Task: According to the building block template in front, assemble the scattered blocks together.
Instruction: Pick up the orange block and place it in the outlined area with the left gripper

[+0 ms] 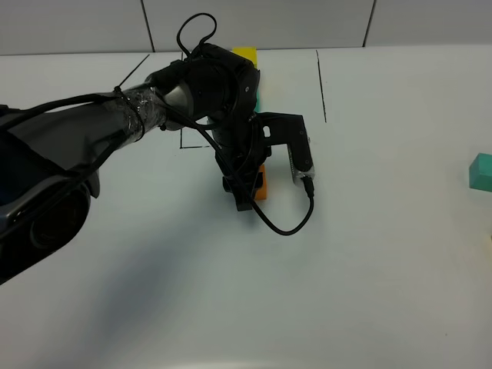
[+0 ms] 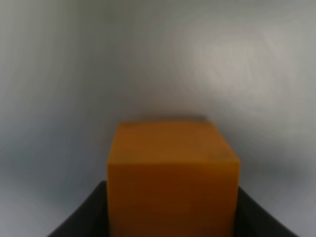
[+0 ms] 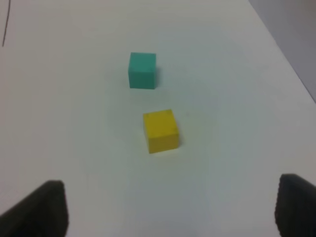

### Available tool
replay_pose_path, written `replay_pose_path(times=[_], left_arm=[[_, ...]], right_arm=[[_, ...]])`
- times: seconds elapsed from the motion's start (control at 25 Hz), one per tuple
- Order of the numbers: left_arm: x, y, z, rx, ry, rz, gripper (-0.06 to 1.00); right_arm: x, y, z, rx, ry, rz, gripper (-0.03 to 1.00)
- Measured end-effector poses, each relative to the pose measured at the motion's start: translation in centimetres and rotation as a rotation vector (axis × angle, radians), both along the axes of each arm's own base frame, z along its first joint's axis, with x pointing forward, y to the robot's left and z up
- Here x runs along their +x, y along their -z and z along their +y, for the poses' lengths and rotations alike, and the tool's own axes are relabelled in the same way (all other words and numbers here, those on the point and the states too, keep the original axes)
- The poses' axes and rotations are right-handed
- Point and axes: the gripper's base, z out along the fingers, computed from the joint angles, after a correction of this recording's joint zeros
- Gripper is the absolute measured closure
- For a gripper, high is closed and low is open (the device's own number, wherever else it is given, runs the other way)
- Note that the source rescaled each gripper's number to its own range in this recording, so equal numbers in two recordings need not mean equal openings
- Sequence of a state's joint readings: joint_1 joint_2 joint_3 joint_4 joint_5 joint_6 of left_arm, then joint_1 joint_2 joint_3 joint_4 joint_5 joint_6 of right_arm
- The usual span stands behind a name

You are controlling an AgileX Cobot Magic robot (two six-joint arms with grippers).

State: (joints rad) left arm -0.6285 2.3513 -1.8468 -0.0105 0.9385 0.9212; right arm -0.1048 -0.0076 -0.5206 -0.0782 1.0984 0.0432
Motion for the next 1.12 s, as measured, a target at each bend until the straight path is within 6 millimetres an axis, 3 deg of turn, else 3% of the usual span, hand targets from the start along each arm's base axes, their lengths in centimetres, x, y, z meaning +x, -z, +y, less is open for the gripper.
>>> replay_pose_path(times=[1.0, 1.12], left_arm=[[0.12, 0.17, -0.09, -0.001, 0.003, -0.001, 0.94], [0.15, 0.38, -0.1, 0.001, 0.004, -0.001, 0.82]], right_arm=[[0.0, 0.0, 0.01, 0.001, -0.001, 0.0, 0.2], [0.0, 0.0, 0.01, 0.002, 0.0, 0.0, 0.2]])
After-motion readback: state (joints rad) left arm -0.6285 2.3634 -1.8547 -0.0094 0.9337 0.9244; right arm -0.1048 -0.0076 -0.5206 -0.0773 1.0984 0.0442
